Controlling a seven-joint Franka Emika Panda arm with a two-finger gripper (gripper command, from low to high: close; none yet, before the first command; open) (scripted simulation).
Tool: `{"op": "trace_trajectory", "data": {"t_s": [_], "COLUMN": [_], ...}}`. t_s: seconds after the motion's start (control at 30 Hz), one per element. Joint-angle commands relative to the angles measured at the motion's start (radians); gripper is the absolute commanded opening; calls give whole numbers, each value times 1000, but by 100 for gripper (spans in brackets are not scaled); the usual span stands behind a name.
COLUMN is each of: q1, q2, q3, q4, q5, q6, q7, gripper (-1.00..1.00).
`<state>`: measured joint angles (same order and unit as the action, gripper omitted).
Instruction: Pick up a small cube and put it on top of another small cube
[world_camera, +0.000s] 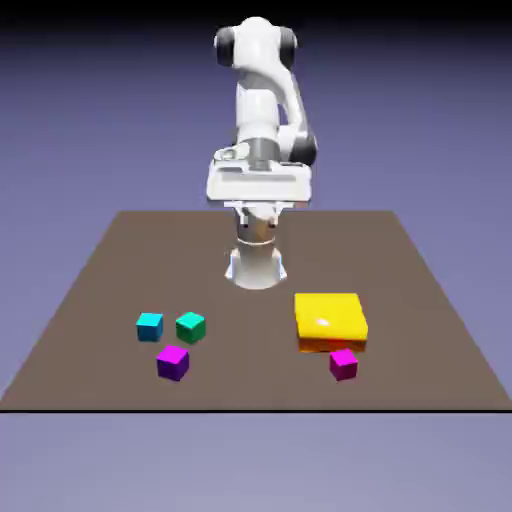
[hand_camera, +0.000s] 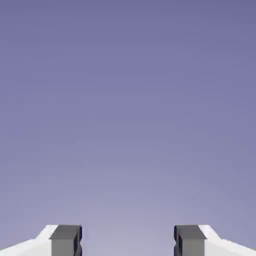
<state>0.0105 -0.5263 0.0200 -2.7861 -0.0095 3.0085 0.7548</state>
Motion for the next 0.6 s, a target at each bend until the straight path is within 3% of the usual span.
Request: {"op": "trace_trajectory", "data": {"t_s": [0.0,0.57], "q1": [-1,-23], "q2": [36,652], "q3": [17,298], "q4": [20,357], "q5": [-8,-142], "q6": [-24,-425], "q7": [11,206], "gripper": [0,0]}}
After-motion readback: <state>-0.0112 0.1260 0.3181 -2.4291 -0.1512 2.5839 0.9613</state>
